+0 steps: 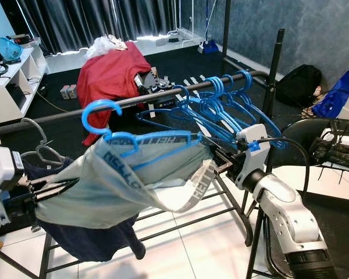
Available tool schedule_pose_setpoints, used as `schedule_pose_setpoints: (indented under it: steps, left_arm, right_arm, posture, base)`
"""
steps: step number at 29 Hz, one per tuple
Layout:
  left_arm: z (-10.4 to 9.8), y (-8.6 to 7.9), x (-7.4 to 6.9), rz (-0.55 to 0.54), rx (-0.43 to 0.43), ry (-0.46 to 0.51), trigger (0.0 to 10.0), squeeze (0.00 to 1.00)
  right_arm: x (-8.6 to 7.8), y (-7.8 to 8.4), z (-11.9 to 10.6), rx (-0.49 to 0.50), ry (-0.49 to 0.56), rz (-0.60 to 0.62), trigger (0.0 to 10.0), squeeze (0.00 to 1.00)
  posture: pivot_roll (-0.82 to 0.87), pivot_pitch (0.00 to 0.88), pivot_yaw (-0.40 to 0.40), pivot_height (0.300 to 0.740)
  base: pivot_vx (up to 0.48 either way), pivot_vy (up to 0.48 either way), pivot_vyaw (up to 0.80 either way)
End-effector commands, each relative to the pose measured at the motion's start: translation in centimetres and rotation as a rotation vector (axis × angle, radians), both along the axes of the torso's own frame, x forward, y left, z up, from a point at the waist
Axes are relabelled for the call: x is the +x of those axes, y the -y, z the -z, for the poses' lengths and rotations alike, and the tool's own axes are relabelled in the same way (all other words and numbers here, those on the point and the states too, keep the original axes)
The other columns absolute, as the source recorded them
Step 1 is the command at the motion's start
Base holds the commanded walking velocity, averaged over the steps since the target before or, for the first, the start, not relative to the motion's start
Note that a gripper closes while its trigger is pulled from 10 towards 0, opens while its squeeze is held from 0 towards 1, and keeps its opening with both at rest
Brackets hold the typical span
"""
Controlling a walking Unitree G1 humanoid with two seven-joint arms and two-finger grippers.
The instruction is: Hang hanger
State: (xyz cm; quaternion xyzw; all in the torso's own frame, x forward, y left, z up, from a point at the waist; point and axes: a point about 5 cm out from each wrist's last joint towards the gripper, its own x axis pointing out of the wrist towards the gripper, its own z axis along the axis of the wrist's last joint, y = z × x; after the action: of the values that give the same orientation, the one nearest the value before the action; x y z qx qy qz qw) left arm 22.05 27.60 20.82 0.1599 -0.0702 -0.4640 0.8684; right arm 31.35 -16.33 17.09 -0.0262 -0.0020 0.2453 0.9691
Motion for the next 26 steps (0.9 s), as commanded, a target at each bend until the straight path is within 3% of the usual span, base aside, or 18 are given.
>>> schedule_pose_setpoints:
  steps: [1, 5, 10, 11, 12, 13, 14, 18, 19, 20, 21, 22, 24, 25, 26]
  left_arm:
    - [0.6, 0.7, -0.3, 0.046, -0.024, -0.035, 10.0, 0.00]
    - [1.7, 2.0, -0.2, 0.077, -0.060, -0.064, 10.0, 0.00]
    - [1.7, 2.8, 1.3, 0.002, -0.124, -0.012, 10.0, 0.00]
    - [1.6, 3.0, 1.8, -0.034, -0.155, 0.007, 10.0, 0.00]
    - [1.6, 3.0, 1.8, -0.034, -0.155, 0.007, 10.0, 0.00]
    - [1.4, 3.2, 2.6, -0.082, -0.191, 0.038, 10.0, 0.00]
    - [1.2, 3.2, 3.4, -0.148, -0.217, 0.074, 10.0, 0.00]
    - [1.0, 3.0, 4.2, -0.221, -0.246, 0.106, 10.0, 0.00]
    - [1.0, 2.8, 4.4, -0.236, -0.223, 0.111, 10.0, 0.00]
    - [1.4, 2.6, 4.4, -0.227, -0.130, 0.095, 10.0, 0.00]
    - [1.4, 2.6, 4.4, -0.227, -0.130, 0.095, 10.0, 0.00]
    - [1.7, 2.4, 4.4, -0.217, -0.053, 0.081, 10.0, 0.00]
    - [1.7, 2.4, 4.4, -0.217, -0.053, 0.081, 10.0, 0.00]
    - [2.0, 2.2, 4.5, -0.203, 0.059, 0.062, 10.0, 0.00]
    - [2.0, 2.2, 4.5, -0.203, 0.059, 0.062, 10.0, 0.00]
  right_arm:
    - [0.0, -0.3, 0.0, 0.010, -0.009, -0.007, 0.0, 0.00]
    - [0.0, -0.4, 0.2, 0.008, -0.015, -0.009, 0.0, 0.00]
    - [-0.3, -1.3, 0.7, 0.003, -0.030, -0.044, 0.0, 0.00]
    - [-0.5, -1.8, 1.1, -0.009, -0.043, -0.076, 2.1, 0.00]
    - [-0.5, -1.8, 1.1, -0.009, -0.043, -0.076, 2.1, 0.00]
    - [-0.9, -2.4, 1.6, -0.042, -0.060, -0.127, 4.6, 0.00]
    - [-1.4, -3.1, 2.5, -0.083, -0.089, -0.177, 10.0, 0.00]
    - [-2.0, -3.7, 3.6, -0.107, -0.137, -0.224, 10.0, 0.00]
    - [-2.4, -3.8, 3.9, -0.115, -0.145, -0.252, 10.0, 0.60]
    - [-2.9, -3.7, 4.2, -0.128, -0.158, -0.296, 10.0, 1.00]
    - [-2.9, -3.7, 4.2, -0.128, -0.158, -0.296, 10.0, 1.00]
    - [-3.4, -3.5, 4.5, -0.153, -0.169, -0.343, 10.0, 1.00]
    - [-3.4, -3.5, 4.5, -0.153, -0.169, -0.343, 10.0, 1.00]
    - [-4.0, -3.0, 4.6, -0.182, -0.179, -0.383, 10.0, 1.00]
    - [-4.0, -3.0, 4.6, -0.182, -0.179, -0.383, 10.0, 1.00]
  posture:
    - [-0.13, 0.001, 0.064, 0.740]
    - [-0.13, 0.004, 0.064, 0.740]
    - [-0.13, 0.003, 0.068, 0.740]
    - [-0.13, 0.003, 0.068, 0.740]
    - [-0.13, 0.003, 0.068, 0.740]
    - [-0.13, 0.003, 0.068, 0.740]
    - [-0.13, 0.000, 0.069, 0.740]
    - [-0.13, 0.000, 0.069, 0.740]
    - [-0.13, 0.000, 0.069, 0.740]
    - [-0.13, 0.000, 0.070, 0.740]
    - [-0.13, 0.000, 0.070, 0.740]
    - [-0.13, 0.000, 0.070, 0.740]
    - [-0.13, 0.000, 0.070, 0.740]
    - [-0.13, 0.000, 0.072, 0.740]
    - [-0.13, 0.000, 0.072, 0.740]
  base:
    - [0.000, 0.000, 0.00]
    - [0.000, 0.000, 0.00]
    - [0.000, 0.000, 0.00]
    - [0.000, 0.000, 0.00]
    - [0.000, 0.000, 0.00]
    - [0.000, 0.000, 0.00]
    - [0.000, 0.000, 0.00]
    - [0.000, 0.000, 0.00]
    - [0.000, 0.000, 0.00]
    - [0.000, 0.000, 0.00]
    - [0.000, 0.000, 0.00]
    - [0.000, 0.000, 0.00]
    - [0.000, 0.000, 0.00]
    - [0.000, 0.000, 0.00]
    - [0.000, 0.000, 0.00]
